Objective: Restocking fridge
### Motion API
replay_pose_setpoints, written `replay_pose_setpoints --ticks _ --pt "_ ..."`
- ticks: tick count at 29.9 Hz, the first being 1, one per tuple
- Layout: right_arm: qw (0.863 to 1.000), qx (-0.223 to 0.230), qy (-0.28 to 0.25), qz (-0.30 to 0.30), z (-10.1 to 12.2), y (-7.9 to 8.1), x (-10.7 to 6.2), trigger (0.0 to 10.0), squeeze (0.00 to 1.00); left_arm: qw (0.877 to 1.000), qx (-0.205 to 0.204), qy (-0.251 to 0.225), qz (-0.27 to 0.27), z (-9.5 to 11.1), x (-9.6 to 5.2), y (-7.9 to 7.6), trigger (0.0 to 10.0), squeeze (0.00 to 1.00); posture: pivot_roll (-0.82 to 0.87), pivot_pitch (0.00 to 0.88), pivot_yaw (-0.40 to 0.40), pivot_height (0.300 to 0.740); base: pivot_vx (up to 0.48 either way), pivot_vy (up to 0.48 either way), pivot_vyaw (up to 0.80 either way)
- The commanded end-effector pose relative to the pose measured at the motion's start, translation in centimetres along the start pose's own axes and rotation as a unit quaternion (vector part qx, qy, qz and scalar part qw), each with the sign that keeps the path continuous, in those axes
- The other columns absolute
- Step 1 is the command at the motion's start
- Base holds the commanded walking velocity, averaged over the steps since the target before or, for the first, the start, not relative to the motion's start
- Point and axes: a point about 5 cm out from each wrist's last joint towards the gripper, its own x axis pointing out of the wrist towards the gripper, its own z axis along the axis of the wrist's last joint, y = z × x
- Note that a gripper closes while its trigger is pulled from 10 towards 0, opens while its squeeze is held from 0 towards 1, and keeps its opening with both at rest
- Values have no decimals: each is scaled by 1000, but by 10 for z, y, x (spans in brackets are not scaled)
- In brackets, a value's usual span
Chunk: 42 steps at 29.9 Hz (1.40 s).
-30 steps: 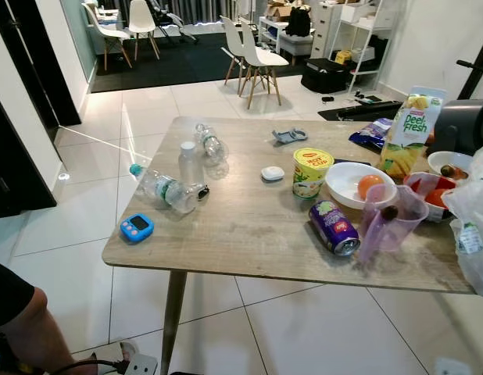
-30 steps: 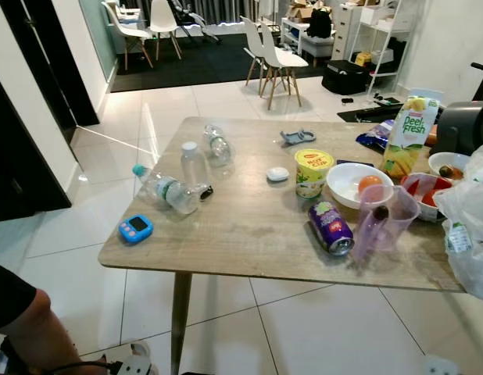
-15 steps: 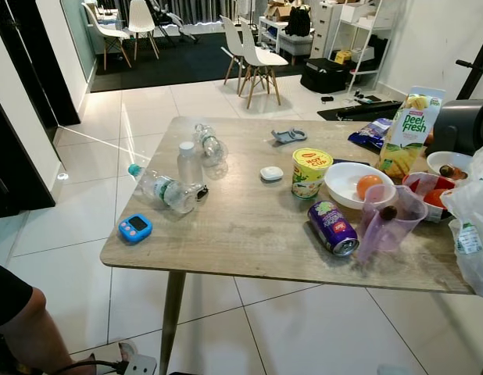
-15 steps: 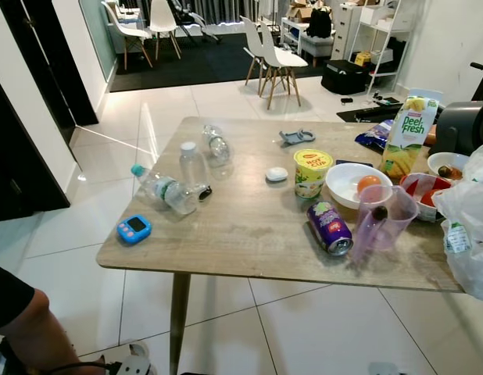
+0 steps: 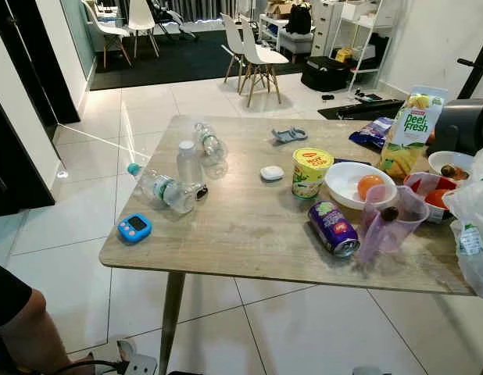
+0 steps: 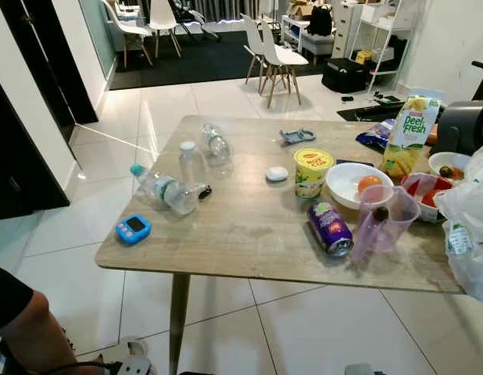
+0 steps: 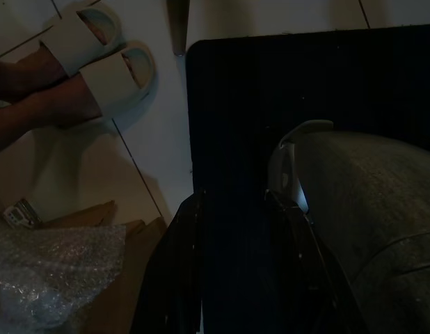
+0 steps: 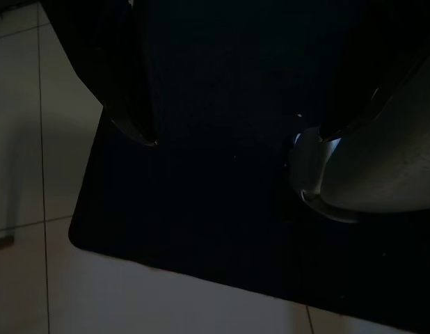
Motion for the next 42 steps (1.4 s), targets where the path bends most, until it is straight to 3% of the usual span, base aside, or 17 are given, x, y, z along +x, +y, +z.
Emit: replay_pose_setpoints --ticks 1,16,33,42 --pt "1000 -4 -1 4 4 2 1 10000 0 1000 0 4 14 -2 -2 10 10000 0 124 0 -6 740 0 0 0" --pt "1000 -7 3 5 2 4 1 10000 0 1000 -6 6 16 -5 -3 10 10000 0 121 0 -1 740 0 0 0" --pt "1000 2 11 -7 -5 -6 -1 10000 0 1000 -9 3 13 -1 -1 7 10000 0 95 0 6 740 0 0 0" --pt "1000 -1 12 0 -6 -1 -1 10000 0 999 -16 9 38 -6 -4 18 10000 0 105 0 13 740 0 0 0"
